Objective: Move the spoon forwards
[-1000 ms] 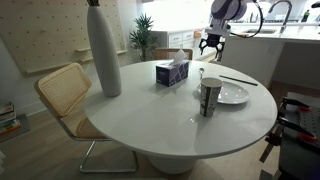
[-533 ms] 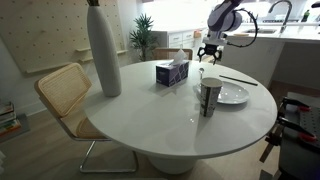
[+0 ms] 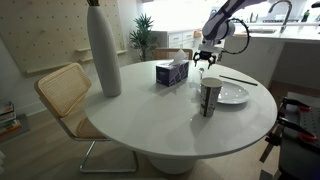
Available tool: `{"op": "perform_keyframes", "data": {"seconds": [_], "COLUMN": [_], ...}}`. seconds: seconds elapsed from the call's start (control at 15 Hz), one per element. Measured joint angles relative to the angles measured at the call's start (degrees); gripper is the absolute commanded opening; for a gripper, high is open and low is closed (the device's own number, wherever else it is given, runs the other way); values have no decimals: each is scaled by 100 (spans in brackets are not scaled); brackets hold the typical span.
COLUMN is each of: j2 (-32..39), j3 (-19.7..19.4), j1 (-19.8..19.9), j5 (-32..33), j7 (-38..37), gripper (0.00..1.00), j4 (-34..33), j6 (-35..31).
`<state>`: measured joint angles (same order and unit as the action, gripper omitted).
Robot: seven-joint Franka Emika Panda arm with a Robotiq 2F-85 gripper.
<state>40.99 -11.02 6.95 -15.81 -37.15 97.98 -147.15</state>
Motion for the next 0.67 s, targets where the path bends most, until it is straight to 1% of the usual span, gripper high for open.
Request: {"op": "perform_keyframes", "data": {"seconds": [0.33,0.67], "j2": [396,673], "j3": [101,101], "j1": [-15,-13], "j5": [0,0], "j7": [2,2], "gripper": [100,100], "j4": [-430,-632], "j6": [0,0]}}
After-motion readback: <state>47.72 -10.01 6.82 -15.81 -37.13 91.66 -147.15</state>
